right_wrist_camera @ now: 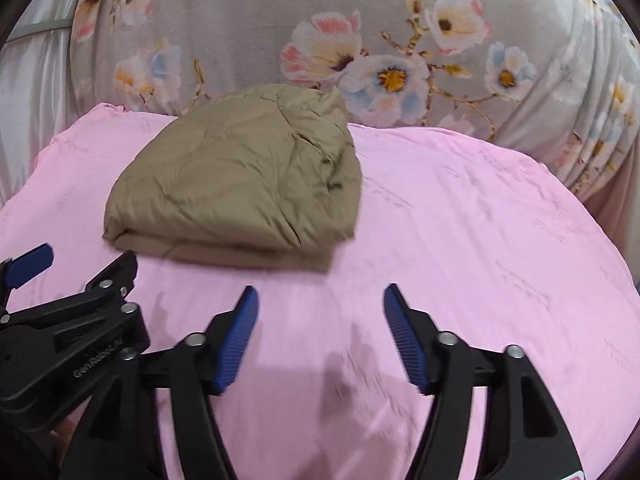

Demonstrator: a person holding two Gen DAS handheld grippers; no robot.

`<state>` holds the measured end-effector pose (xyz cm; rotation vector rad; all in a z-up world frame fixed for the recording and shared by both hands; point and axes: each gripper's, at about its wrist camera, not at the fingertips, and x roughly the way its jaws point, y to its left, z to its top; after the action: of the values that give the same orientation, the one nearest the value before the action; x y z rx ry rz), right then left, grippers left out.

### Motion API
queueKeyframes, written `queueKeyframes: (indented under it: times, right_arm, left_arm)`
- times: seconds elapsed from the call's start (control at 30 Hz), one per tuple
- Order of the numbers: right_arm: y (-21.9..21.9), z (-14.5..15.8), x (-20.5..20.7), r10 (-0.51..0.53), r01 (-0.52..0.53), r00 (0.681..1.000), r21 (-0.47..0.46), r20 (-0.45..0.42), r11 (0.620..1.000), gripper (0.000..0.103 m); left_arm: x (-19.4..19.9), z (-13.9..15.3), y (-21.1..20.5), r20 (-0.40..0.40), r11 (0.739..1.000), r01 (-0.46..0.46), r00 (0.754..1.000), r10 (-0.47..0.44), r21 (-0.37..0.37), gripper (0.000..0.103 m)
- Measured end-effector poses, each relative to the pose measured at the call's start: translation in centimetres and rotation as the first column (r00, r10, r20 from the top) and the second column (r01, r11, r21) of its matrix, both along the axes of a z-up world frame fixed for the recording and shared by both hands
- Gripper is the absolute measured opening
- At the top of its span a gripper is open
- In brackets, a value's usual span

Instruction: Fold large clothes

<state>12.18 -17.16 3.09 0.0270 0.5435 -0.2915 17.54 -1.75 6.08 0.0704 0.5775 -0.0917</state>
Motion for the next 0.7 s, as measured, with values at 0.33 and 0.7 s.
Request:
queueKeyframes:
  times: [0.33, 0.7]
  right_arm:
    - [-0.1, -2.1, -6.1, 0.002, 0.009, 0.997, 0.139, -0.074, 0.99, 0.087]
    - [1.6, -2.1, -7.7, 0.013, -0.009, 0.998, 0.079, -0.054, 0.997, 0.087]
  left_arm:
    - [-6.8, -1.4, 1.2, -0.063, 0.999, -0.006, 0.998, 0.009, 0.042, 0.095]
    - [-8.6, -1.9, 2.6, -0.071, 0.997, -0.068, 0.995, 0.071, 0.046, 0.095]
